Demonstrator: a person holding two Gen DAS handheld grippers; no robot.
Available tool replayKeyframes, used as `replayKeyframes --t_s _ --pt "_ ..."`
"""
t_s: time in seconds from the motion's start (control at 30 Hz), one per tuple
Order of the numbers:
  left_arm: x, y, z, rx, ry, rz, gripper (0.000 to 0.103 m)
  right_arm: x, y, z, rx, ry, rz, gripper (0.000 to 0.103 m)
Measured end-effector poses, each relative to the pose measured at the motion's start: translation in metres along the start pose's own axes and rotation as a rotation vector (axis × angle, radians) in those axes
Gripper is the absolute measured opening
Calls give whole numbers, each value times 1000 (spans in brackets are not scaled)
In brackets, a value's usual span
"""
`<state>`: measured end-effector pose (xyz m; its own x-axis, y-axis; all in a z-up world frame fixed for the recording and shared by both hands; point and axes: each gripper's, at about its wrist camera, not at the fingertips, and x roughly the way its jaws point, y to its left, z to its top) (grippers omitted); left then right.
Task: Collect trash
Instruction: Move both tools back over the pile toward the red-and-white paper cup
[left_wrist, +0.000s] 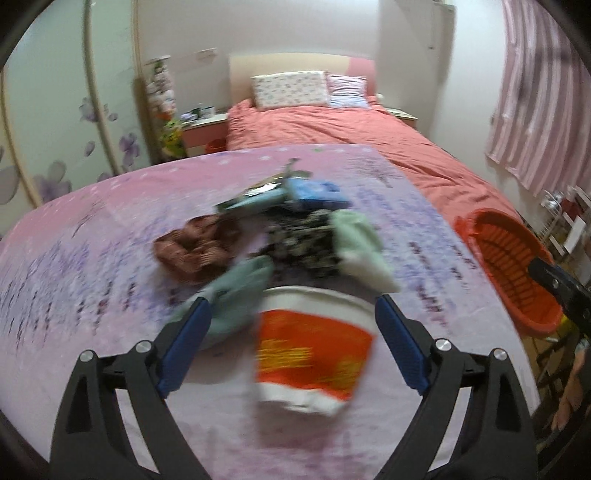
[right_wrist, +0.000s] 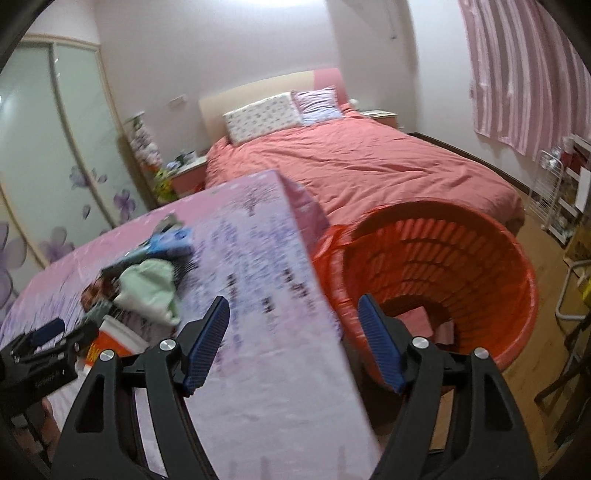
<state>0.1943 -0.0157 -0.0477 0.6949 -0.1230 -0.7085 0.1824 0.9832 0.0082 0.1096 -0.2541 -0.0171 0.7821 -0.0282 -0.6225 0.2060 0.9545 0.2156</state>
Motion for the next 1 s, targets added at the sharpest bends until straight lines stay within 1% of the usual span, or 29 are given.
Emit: replayKeyframes --t_s 0.13,0.37,0.47,0.53,0.6,0.73,0.8,0.9,1.0 --pt "-2 26 -5 -42 5 29 89 0 26 -10 -33 21 31 72" --pt "-4 76 -16 -113 10 87 89 9 82 -32 -107 80 100 76" --pt "-4 97 -20 -141 13 108 89 13 107 -40 -125 117 140 80" --pt "-5 112 -24 -163 16 121 89 17 122 -45 -130 139 157 84" --pt "-7 125 -29 -182 20 129 89 21 138 -49 -141 161 166 86" --pt "-10 147 -37 -217 25 139 89 28 163 -55 -172 182 159 89" --pt "-11 157 -41 -236 25 142 89 33 175 -59 -194 188 140 89" --pt "-13 168 -46 -261 24 138 89 39 182 -63 -215 189 106 89" --pt "-14 174 -49 -273 23 128 89 44 179 -65 -207 185 92 85"
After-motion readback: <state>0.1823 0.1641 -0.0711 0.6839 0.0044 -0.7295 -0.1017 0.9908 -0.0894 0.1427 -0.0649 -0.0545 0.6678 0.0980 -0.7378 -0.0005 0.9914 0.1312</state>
